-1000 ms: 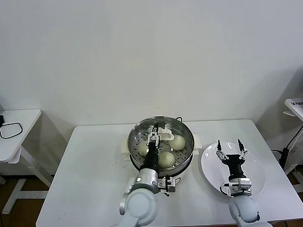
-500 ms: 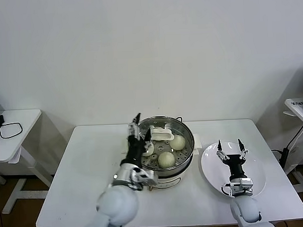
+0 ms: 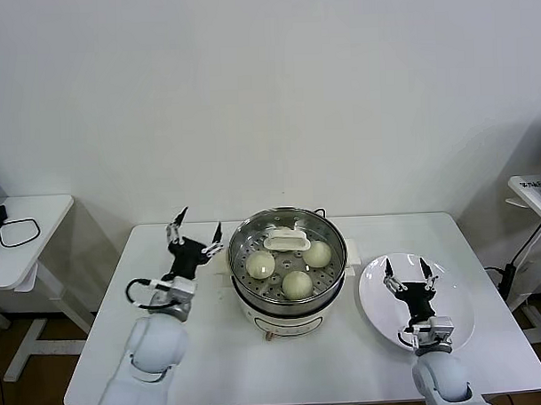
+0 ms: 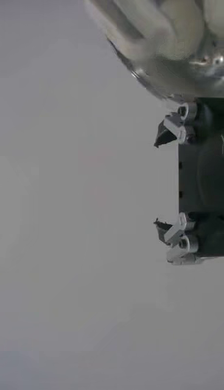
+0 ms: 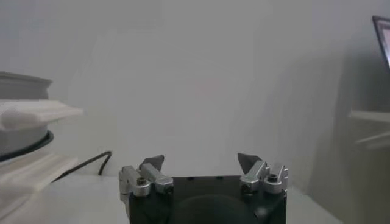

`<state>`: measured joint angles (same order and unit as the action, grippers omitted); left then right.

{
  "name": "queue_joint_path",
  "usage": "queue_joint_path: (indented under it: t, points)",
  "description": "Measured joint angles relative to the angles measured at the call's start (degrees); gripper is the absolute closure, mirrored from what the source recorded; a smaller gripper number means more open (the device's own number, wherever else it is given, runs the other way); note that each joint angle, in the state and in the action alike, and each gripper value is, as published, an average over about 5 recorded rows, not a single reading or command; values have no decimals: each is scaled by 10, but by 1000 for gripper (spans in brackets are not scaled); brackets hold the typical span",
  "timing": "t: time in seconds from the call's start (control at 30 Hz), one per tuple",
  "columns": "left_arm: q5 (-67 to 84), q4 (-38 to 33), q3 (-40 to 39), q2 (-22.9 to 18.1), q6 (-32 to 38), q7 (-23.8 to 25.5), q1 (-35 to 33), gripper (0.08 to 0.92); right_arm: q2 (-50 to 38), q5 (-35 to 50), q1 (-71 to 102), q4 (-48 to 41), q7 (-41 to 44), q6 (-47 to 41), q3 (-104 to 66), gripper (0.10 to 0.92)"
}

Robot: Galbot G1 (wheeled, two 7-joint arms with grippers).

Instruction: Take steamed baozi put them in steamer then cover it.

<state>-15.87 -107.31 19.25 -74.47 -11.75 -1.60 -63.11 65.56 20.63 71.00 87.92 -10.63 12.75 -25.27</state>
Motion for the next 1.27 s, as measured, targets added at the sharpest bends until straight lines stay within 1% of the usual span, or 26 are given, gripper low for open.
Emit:
queue_joint_path:
  t: [0.23, 0.5, 0.8, 1.27]
  points:
    - [79, 38, 34, 7, 59, -10, -24, 177, -2, 22, 15, 13, -1, -25, -2, 203]
    - [125, 54, 61, 5, 100, -13, -48, 177, -2, 31, 32, 25, -1, -38, -3, 203]
    - [145, 61, 79, 2, 125, -13, -74, 177, -1, 36, 49, 42, 5, -43, -15, 203]
    - [152, 59, 82, -4, 147, -8, -103, 177, 2, 30, 61, 52, 12, -39, -24, 203]
